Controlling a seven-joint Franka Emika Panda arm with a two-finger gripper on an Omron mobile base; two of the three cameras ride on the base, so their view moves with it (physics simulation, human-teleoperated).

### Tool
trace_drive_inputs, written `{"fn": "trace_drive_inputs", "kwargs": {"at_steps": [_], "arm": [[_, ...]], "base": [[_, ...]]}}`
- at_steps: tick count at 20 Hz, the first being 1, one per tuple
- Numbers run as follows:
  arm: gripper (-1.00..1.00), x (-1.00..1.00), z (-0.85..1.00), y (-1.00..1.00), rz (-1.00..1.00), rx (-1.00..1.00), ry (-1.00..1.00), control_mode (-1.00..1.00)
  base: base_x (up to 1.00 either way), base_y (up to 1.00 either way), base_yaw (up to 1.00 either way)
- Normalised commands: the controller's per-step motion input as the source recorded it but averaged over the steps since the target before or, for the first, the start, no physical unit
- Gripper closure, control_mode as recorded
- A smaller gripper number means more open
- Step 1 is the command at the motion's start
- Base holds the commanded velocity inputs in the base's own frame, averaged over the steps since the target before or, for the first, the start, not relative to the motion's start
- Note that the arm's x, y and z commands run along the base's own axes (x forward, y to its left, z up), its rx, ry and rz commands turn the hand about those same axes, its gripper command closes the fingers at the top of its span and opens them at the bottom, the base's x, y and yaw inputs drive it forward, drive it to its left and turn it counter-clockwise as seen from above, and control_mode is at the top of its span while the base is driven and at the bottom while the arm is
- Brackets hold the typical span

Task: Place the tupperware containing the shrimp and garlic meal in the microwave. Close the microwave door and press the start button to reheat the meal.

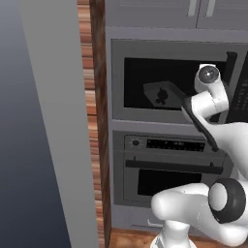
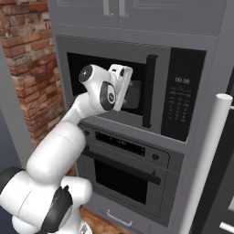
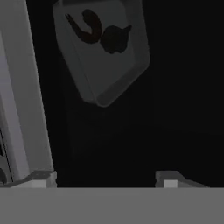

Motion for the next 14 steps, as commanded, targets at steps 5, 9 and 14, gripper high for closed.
{"fn": "trace_drive_inputs", "kwargs": {"at_steps": [5,9,14], "arm": [[-1.0,-0.99,0.0,0.03,-0.05,0.03,0.21,-1.0],[-1.0,-0.86,0.0,0.04,-0.17,0.17,0.08,-1.0],[-1.0,-0.4,0.0,-0.2,-0.02,0.19,0.0,-1.0]], "base": [[0.0,0.0,0.0],[0.0,0.0,0.0],[0.0,0.0,0.0]]}}
